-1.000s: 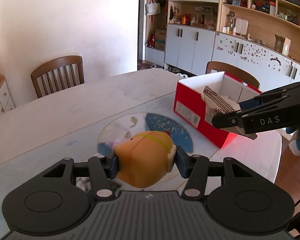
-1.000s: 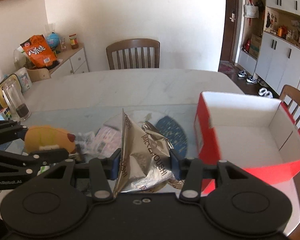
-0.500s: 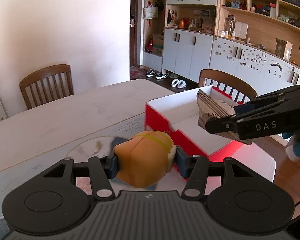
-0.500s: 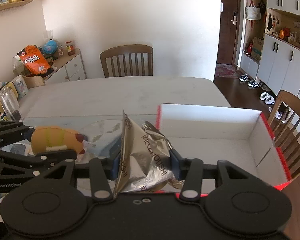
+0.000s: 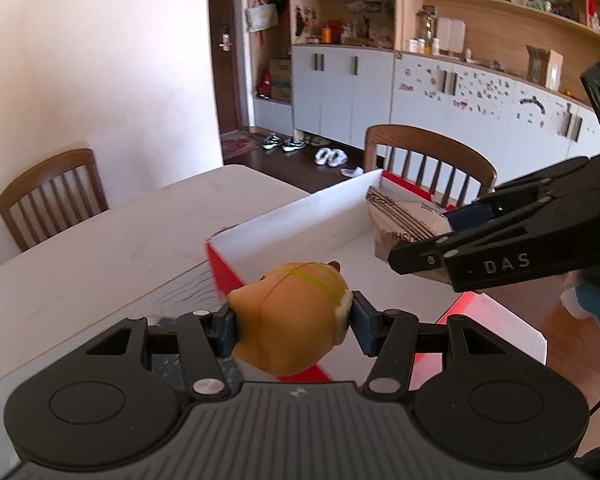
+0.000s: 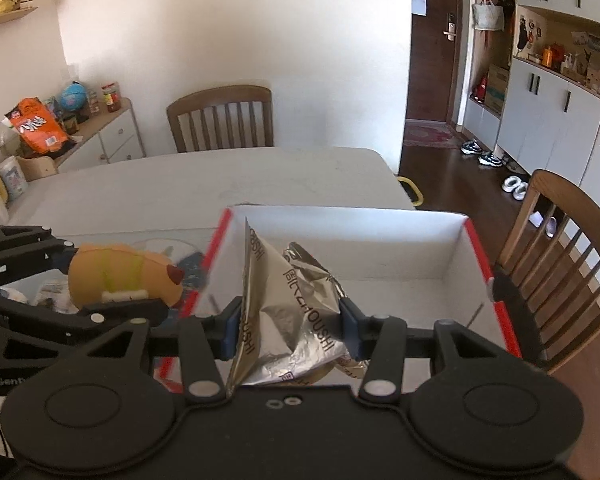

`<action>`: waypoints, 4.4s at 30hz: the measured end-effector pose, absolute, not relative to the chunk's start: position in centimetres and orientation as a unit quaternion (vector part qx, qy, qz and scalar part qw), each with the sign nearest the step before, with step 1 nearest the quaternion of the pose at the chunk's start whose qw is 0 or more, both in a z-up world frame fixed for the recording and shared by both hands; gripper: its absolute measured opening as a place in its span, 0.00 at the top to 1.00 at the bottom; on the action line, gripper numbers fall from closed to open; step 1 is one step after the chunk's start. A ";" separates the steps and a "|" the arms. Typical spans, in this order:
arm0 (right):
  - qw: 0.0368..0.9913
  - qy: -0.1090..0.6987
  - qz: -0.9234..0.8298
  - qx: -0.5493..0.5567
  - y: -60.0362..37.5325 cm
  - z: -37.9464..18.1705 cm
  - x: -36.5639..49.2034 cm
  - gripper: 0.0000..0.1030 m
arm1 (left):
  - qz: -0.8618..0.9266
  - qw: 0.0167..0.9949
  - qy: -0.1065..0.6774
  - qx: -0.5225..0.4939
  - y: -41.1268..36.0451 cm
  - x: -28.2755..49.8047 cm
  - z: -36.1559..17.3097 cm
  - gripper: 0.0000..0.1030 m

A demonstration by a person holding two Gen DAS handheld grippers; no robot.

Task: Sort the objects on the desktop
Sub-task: 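Carry the orange toy and silver foil bag with both tools over the red box, then open both tools to drop the orange toy and foil bag into the box, then withdraw both tools from the box back toward the snack pile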

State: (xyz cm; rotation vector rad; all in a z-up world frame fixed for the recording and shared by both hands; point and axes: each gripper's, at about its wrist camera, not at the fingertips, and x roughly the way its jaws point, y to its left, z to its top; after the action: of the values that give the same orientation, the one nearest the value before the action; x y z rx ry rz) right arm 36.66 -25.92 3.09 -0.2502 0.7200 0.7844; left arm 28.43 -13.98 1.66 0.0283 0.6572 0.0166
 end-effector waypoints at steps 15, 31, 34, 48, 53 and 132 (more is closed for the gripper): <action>0.844 0.378 0.353 -0.145 -27.3 -0.6 41.7 0.53 | -0.033 0.921 0.384 0.060 -16.4 35.9 -1.4 0.47; 0.808 0.444 0.343 -0.178 -26.8 -4.9 45.4 0.53 | -0.059 0.859 0.503 0.077 -17.0 42.5 -5.7 0.47; 0.801 0.456 0.344 -0.180 -26.8 -5.5 45.7 0.53 | -0.068 0.848 0.520 0.073 -16.9 43.2 -6.1 0.47; 0.773 0.501 0.331 -0.205 -26.3 -8.0 45.7 0.53 | -0.105 0.794 0.594 0.074 -16.9 45.1 -8.0 0.46; 0.770 0.505 0.334 -0.202 -26.3 -7.8 45.8 0.52 | -0.103 0.786 0.606 0.068 -16.6 45.4 -8.0 0.45; 0.851 0.364 0.367 -0.097 -26.3 5.2 28.9 0.15 | -0.035 0.932 0.360 0.005 -11.1 20.1 4.2 0.19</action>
State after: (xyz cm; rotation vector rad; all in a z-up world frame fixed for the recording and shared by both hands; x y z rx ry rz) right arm 28.91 -26.25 5.17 -0.2047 0.7655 0.7734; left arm 20.15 -11.07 4.17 0.0106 0.7358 -0.0722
